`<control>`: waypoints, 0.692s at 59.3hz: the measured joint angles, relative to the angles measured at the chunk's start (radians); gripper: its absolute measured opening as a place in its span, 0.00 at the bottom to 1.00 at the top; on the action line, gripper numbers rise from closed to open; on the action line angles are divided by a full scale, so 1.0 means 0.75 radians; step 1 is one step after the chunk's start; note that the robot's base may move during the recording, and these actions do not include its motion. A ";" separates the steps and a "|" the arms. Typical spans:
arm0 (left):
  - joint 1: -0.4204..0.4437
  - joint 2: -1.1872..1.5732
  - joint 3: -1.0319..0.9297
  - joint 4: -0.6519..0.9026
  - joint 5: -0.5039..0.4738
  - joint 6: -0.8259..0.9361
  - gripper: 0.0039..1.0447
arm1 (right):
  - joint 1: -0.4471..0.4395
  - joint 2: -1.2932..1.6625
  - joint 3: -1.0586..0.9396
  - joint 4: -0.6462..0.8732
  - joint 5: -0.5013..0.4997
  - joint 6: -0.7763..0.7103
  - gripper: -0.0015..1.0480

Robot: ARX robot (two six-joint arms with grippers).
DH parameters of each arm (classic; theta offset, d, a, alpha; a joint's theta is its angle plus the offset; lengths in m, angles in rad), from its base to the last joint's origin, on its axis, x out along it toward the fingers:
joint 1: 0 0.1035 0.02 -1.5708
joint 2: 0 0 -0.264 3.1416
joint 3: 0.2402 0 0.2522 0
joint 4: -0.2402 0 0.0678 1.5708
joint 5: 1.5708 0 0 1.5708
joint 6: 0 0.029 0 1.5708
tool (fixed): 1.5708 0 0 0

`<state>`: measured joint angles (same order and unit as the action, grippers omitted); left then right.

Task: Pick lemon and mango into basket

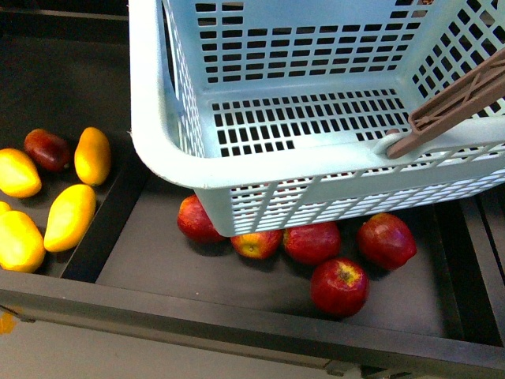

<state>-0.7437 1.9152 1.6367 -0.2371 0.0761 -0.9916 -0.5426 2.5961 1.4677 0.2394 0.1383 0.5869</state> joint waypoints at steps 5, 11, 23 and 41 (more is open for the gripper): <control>0.000 0.000 0.000 0.000 -0.001 0.000 0.04 | -0.005 0.024 0.045 -0.014 0.002 -0.003 0.92; 0.000 0.000 0.000 0.000 -0.001 0.000 0.04 | -0.008 0.049 0.080 -0.026 0.001 -0.006 0.92; 0.000 0.000 0.000 0.000 0.001 0.000 0.04 | -0.011 0.072 0.096 -0.029 0.010 -0.014 0.87; 0.000 0.000 0.000 0.000 -0.001 0.000 0.04 | -0.035 0.065 0.032 0.025 -0.004 -0.047 0.52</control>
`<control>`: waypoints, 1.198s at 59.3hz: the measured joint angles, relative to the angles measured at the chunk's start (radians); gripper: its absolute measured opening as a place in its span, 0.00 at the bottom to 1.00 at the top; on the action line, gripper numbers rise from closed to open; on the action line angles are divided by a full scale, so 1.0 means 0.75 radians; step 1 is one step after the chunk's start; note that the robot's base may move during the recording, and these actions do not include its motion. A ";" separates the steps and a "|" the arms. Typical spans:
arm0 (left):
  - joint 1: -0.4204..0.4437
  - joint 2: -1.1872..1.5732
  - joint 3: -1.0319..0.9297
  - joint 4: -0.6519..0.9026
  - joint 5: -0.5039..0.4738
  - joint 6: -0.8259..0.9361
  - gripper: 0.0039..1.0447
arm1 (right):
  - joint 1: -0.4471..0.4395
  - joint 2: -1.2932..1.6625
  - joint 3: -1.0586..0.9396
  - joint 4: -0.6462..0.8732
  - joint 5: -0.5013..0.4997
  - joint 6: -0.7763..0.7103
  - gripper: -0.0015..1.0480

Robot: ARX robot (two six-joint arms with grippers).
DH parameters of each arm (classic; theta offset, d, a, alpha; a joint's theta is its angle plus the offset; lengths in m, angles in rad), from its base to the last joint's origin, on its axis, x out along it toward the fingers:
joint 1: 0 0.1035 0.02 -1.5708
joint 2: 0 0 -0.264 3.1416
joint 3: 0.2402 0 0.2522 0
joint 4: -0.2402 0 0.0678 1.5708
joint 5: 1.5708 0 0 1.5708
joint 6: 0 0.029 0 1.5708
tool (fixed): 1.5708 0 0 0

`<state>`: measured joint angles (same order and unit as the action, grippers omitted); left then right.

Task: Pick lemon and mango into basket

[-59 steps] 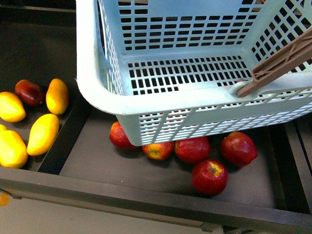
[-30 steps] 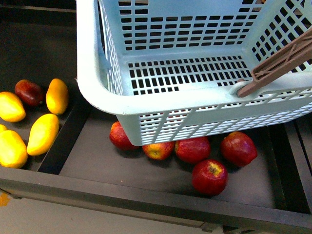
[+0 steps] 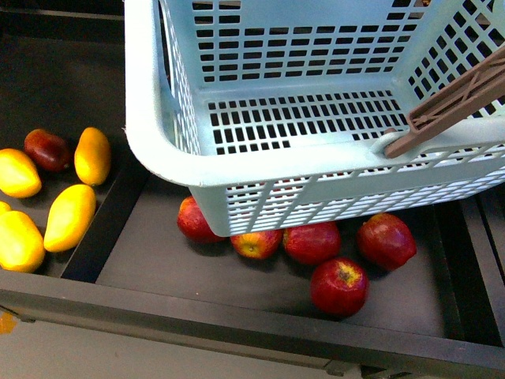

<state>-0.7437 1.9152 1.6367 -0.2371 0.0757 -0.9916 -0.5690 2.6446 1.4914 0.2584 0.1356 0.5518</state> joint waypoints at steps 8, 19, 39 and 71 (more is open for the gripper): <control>0.000 0.000 0.000 0.000 0.001 0.000 0.04 | -0.013 -0.052 -0.114 0.059 -0.040 -0.054 0.51; 0.000 0.000 -0.001 0.000 0.001 0.000 0.04 | -0.040 -0.205 -0.327 0.154 -0.136 -0.183 0.51; 0.000 0.000 0.000 0.000 0.001 0.000 0.04 | -0.104 -0.855 -0.757 0.192 -0.477 -0.404 0.51; 0.000 0.000 0.000 0.000 0.000 0.000 0.04 | 0.322 -1.790 -0.979 -0.021 -0.590 -0.368 0.51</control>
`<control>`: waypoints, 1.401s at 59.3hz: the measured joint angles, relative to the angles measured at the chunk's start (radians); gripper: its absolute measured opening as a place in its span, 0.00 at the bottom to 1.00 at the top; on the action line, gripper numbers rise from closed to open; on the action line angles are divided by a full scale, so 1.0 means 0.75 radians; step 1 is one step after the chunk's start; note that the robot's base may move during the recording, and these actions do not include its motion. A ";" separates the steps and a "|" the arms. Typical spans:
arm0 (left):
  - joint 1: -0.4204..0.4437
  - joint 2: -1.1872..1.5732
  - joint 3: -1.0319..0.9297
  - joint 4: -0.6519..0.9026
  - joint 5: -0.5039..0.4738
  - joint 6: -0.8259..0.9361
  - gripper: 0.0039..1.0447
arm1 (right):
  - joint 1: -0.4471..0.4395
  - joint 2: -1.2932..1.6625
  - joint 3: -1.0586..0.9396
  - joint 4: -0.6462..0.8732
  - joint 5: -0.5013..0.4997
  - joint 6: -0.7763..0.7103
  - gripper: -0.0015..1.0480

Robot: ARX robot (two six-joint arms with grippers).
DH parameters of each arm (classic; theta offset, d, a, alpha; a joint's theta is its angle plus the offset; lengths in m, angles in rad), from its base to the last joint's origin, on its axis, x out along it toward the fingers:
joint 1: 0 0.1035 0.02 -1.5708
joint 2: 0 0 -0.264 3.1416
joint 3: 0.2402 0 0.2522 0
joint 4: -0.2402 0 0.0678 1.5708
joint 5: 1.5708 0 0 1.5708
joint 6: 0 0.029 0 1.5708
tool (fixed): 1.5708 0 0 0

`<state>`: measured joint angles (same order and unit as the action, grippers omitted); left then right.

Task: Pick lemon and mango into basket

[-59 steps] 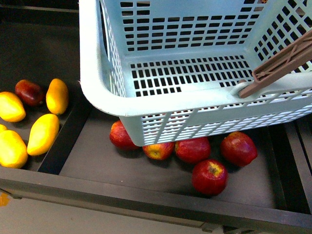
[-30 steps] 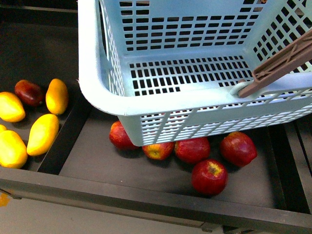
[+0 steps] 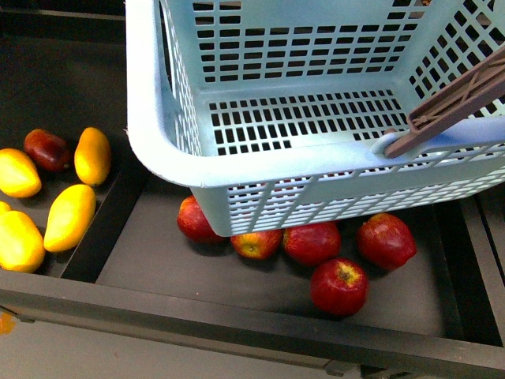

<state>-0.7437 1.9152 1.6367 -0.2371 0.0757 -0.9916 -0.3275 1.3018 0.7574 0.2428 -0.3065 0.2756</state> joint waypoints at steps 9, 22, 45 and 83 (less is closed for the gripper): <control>0.000 0.000 0.000 0.000 0.002 0.000 0.04 | 0.222 0.012 0.000 0.001 0.109 0.028 0.51; 0.000 0.000 0.000 0.000 0.001 0.000 0.04 | 0.395 0.043 -0.029 0.015 0.196 0.027 0.51; 0.000 0.000 -0.001 -0.001 0.002 0.003 0.04 | 0.398 0.028 -0.124 0.010 0.219 0.031 0.92; -0.001 -0.001 -0.002 -0.001 0.000 0.000 0.04 | 0.160 -0.414 -0.580 0.567 0.144 -0.323 0.45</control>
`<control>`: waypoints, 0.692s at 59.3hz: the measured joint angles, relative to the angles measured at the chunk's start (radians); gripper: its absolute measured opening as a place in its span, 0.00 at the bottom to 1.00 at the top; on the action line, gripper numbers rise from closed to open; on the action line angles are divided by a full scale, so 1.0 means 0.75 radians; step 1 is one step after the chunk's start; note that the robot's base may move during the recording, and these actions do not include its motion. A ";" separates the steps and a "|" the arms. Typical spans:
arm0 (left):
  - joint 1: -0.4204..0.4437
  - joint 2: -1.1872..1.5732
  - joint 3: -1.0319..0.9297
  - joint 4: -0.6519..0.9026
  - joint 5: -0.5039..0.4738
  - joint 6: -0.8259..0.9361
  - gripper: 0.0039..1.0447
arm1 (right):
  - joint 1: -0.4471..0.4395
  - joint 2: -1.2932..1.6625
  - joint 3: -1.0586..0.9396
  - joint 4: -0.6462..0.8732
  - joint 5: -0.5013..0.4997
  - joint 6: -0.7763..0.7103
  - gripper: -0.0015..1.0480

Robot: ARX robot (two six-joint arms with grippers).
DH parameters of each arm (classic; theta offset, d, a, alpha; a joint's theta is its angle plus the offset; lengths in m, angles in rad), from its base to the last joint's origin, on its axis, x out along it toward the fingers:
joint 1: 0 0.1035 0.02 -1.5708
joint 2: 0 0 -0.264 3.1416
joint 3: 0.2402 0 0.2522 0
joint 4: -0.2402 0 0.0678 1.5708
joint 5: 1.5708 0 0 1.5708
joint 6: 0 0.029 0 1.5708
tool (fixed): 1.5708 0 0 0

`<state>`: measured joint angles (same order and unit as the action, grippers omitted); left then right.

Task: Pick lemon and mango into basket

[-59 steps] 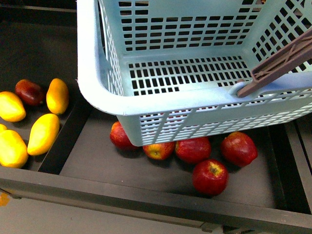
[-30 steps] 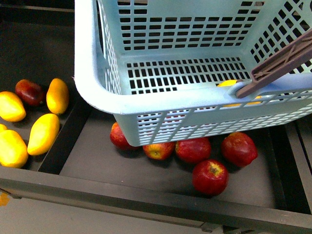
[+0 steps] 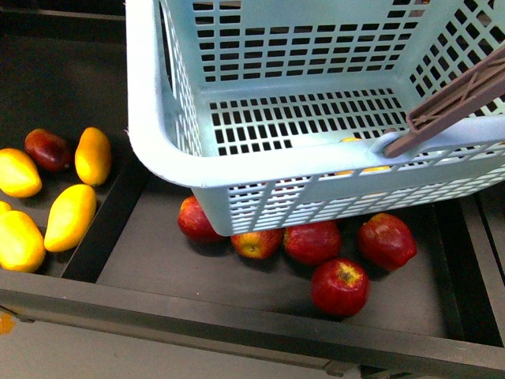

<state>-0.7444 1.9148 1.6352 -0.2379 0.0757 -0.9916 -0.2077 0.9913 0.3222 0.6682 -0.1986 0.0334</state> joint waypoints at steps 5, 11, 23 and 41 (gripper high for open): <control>0.000 -0.001 0.000 0.000 -0.006 0.004 0.04 | 0.034 -0.059 -0.067 0.001 0.033 -0.013 0.32; 0.000 -0.001 0.000 0.000 -0.005 0.004 0.04 | 0.070 -0.122 -0.137 -0.002 0.067 -0.023 0.15; 0.000 -0.002 0.000 0.000 0.003 0.003 0.04 | 0.133 -0.277 -0.242 -0.045 0.127 -0.037 0.02; 0.000 -0.002 -0.001 0.000 -0.001 0.004 0.04 | 0.269 -0.491 -0.334 -0.166 0.258 -0.037 0.02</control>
<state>-0.7444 1.9137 1.6348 -0.2379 0.0750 -0.9890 -0.0059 0.6231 0.0719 0.5434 -0.0051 0.0055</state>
